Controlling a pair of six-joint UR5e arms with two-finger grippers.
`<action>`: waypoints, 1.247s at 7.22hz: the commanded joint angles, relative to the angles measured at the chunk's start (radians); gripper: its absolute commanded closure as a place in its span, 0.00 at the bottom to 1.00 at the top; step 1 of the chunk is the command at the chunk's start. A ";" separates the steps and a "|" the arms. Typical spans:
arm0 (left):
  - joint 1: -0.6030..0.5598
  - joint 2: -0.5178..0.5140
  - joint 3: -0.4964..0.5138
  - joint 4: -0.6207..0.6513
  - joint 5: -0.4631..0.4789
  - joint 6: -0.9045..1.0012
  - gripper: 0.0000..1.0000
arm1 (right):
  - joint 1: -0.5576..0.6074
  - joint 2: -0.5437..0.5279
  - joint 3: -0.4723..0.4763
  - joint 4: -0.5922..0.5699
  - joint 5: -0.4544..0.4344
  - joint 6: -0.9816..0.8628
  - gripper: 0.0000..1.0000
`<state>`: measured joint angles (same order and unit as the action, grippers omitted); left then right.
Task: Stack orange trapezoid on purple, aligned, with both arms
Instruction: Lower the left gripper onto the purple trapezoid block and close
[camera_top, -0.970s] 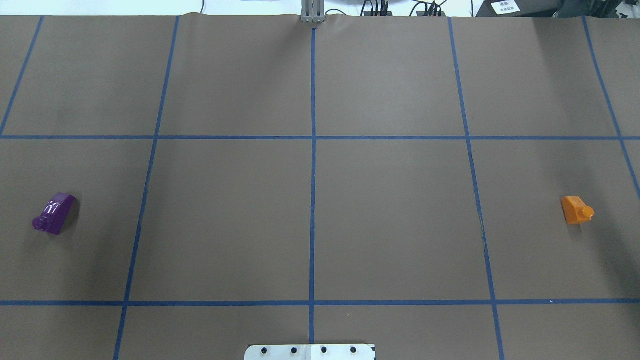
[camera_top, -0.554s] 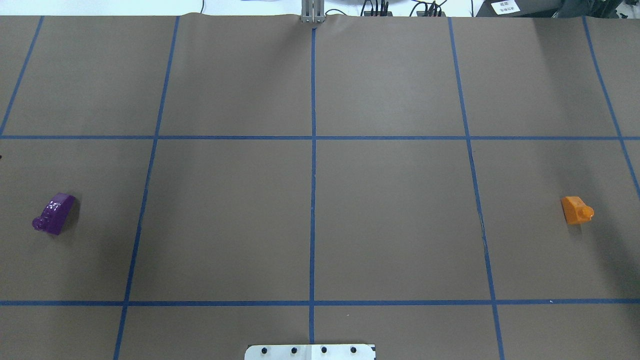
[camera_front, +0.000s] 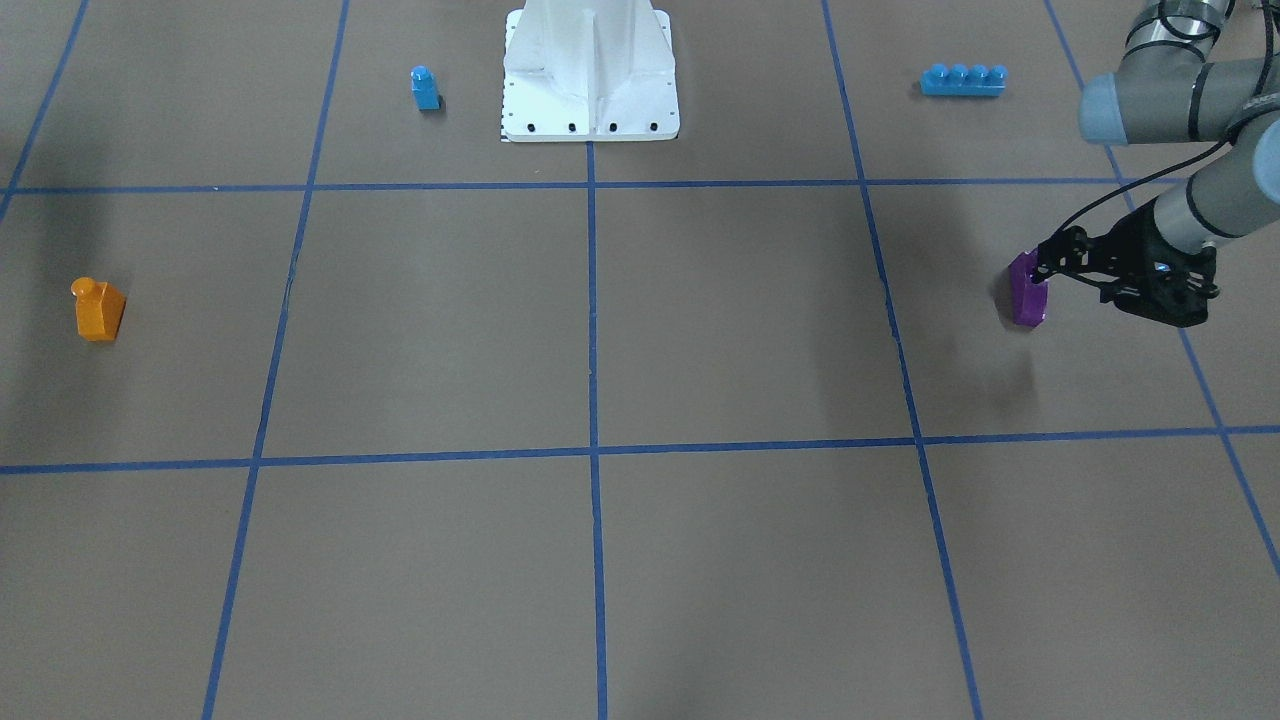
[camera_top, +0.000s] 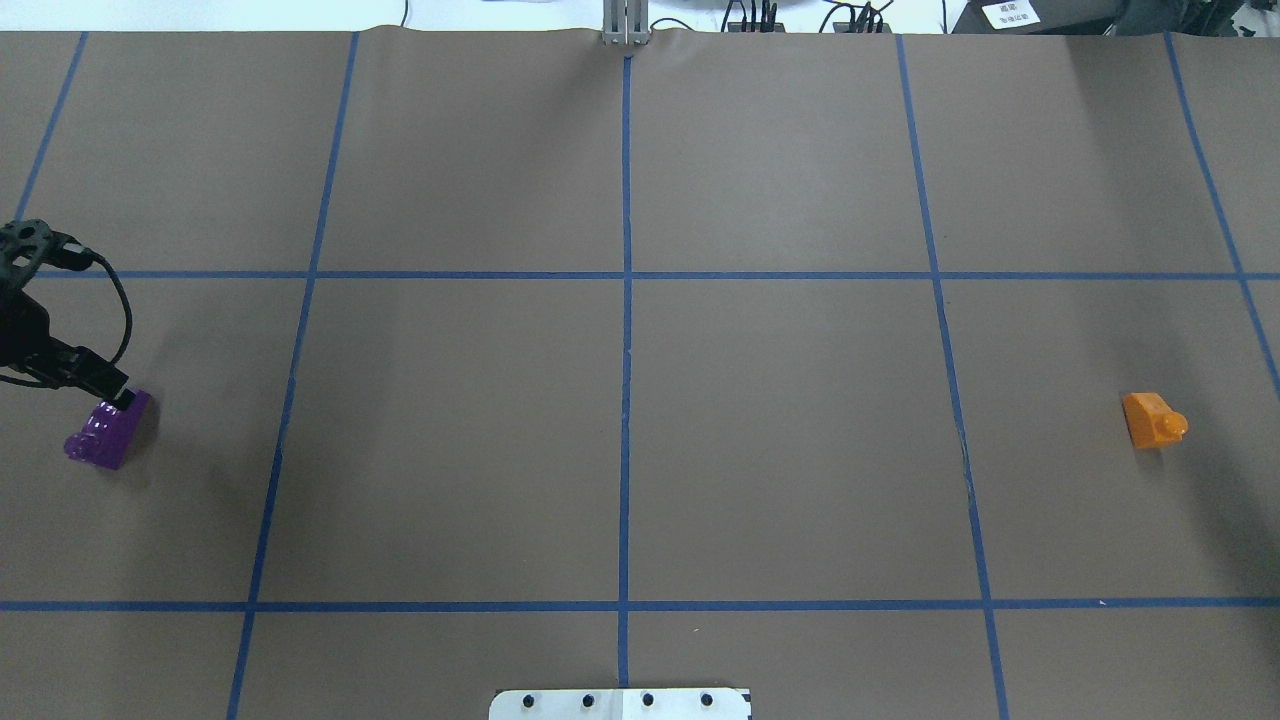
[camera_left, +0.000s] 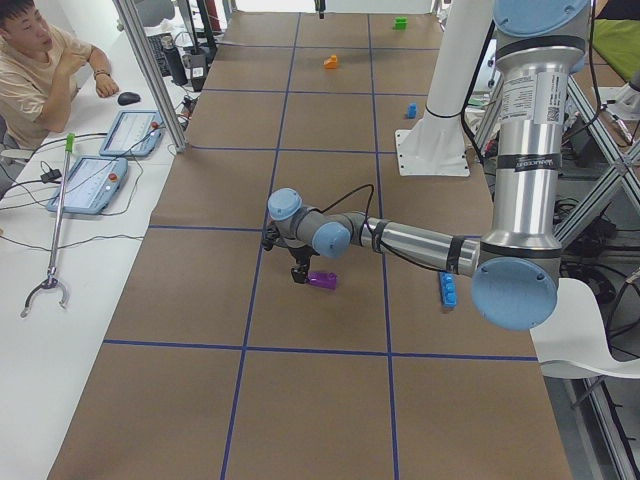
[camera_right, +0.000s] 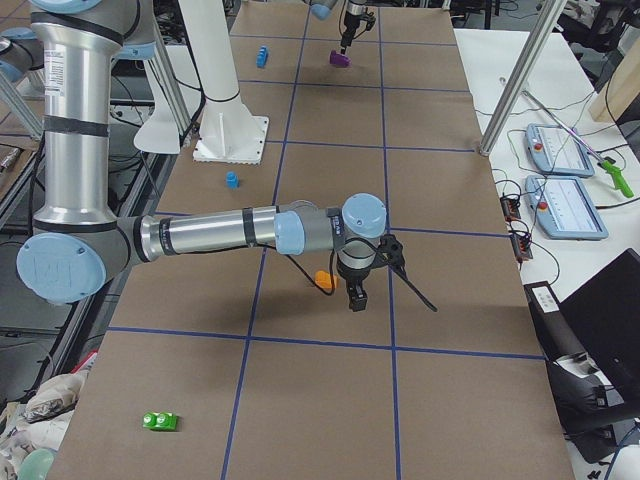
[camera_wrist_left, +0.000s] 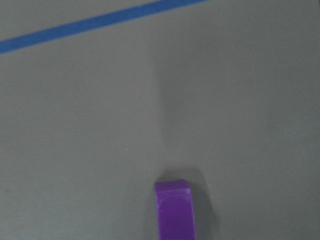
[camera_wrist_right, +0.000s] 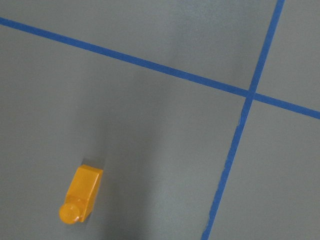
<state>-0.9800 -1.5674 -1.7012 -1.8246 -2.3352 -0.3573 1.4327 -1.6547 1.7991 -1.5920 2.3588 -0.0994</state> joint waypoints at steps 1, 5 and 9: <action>0.067 0.009 0.011 -0.004 0.069 -0.015 0.00 | 0.000 -0.004 -0.009 0.052 0.005 0.009 0.00; 0.070 0.038 0.012 -0.002 0.054 -0.018 0.53 | -0.012 0.010 -0.023 0.055 0.004 0.010 0.00; 0.070 0.041 -0.087 0.026 0.045 -0.215 1.00 | -0.021 0.021 -0.020 0.056 0.002 0.009 0.00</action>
<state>-0.9089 -1.5186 -1.7257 -1.8193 -2.2833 -0.5151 1.4132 -1.6353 1.7763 -1.5383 2.3618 -0.0895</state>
